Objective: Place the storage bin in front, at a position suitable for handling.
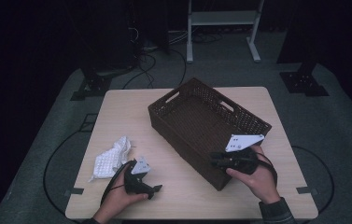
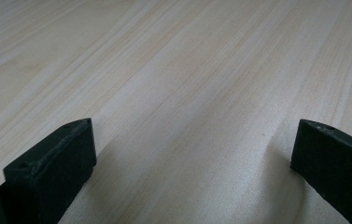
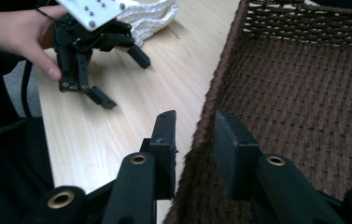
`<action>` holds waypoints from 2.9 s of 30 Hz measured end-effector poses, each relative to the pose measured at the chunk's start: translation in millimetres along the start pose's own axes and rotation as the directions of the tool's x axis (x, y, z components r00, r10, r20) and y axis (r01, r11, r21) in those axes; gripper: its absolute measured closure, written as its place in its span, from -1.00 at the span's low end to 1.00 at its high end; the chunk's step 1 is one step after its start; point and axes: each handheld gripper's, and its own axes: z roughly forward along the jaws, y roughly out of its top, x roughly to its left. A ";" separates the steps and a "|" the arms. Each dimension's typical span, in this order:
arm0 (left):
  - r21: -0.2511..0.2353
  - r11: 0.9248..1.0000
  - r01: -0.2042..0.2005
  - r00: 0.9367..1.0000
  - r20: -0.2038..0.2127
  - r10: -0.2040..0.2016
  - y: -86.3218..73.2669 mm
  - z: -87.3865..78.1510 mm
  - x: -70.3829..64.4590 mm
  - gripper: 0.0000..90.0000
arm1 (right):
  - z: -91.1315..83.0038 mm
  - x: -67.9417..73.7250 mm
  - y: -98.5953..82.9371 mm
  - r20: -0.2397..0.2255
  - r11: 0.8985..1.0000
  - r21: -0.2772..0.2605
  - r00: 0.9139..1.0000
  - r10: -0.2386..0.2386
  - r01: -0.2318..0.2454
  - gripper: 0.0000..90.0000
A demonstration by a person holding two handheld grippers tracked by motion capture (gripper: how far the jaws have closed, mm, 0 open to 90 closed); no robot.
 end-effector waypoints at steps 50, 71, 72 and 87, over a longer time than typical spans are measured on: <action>-0.006 1.000 0.021 1.000 0.013 -0.021 -0.3 -1.2 2.7 -1.00 | 51.9 5.8 7.7 -0.077 1.000 0.020 0.997 0.015 -0.013 0.40; -0.023 0.999 0.026 0.999 -0.026 -0.026 4.2 -14.9 5.9 -0.56 | 52.8 5.2 2.2 -0.098 1.000 0.006 0.995 0.031 -0.030 0.41; -0.030 0.999 0.033 0.999 -0.027 -0.034 5.6 -19.5 5.4 -0.54 | 52.8 5.5 2.1 -0.096 1.000 0.005 0.995 0.030 -0.030 0.41; -0.083 0.990 0.115 0.990 -0.075 -0.121 9.0 -56.1 29.5 -0.54 | 52.4 5.3 2.8 -0.098 0.999 0.011 0.995 0.036 -0.035 0.41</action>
